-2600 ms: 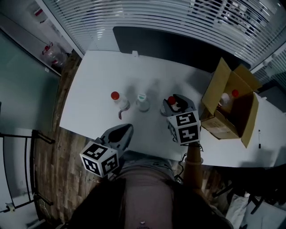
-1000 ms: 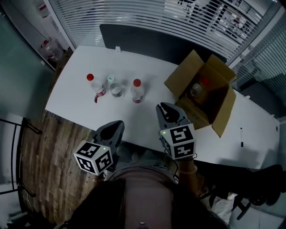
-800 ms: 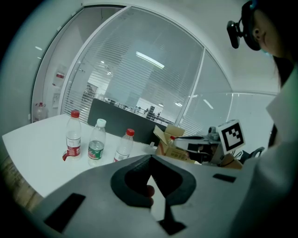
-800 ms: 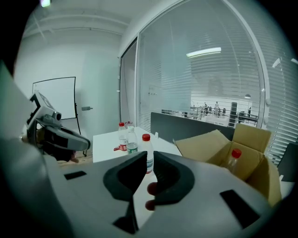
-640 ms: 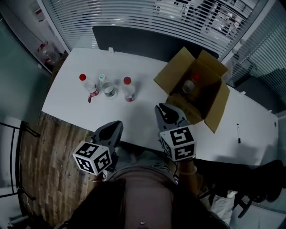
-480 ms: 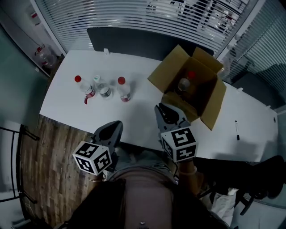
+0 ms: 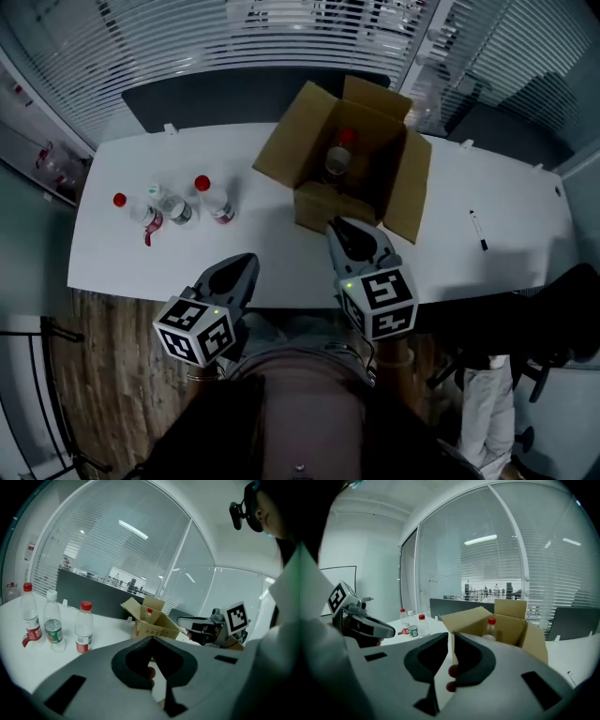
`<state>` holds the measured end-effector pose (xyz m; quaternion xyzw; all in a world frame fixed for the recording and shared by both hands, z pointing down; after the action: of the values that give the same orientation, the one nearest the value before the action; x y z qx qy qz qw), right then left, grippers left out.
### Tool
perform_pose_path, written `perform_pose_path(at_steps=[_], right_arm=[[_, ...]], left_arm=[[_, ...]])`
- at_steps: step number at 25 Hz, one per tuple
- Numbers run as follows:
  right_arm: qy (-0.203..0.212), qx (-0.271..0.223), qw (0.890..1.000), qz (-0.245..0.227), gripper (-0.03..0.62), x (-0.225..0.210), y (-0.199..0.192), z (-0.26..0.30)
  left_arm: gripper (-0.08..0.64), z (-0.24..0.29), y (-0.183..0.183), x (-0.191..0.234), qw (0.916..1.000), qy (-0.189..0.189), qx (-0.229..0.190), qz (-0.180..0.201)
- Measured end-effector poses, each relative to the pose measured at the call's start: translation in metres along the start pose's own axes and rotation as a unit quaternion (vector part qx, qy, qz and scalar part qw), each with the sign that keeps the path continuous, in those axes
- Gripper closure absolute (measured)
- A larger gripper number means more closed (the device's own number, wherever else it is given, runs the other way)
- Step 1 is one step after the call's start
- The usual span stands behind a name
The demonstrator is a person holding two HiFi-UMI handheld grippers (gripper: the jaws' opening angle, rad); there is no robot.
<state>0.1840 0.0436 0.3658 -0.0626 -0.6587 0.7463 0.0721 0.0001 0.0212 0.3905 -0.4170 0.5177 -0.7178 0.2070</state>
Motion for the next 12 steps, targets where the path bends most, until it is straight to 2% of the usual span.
perform_pose_path(at_steps=[5, 12], right_arm=[[-0.053, 0.008, 0.999, 0.002, 0.532, -0.022, -0.002, -0.022], [-0.106, 0.011, 0.994, 0.014, 0.532, -0.042, 0.000, -0.037]], left_arm=[[0.554, 0.023, 0.000, -0.014, 0.9989, -0.040, 0.023, 0.008], [0.554, 0.046, 0.005, -0.028, 0.9953, -0.080, 0.053, 0.015]])
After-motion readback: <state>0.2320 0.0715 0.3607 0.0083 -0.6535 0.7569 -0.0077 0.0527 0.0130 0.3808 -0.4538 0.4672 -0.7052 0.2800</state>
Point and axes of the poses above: the fingertips, and each gripper's own axes: z forward along the fingers, x to its left, y out of its top, the point moved 5 cm from there along -z, backward along the fingers, and after that the axes turned 15 degrees about -x, right-handed, at the moved point
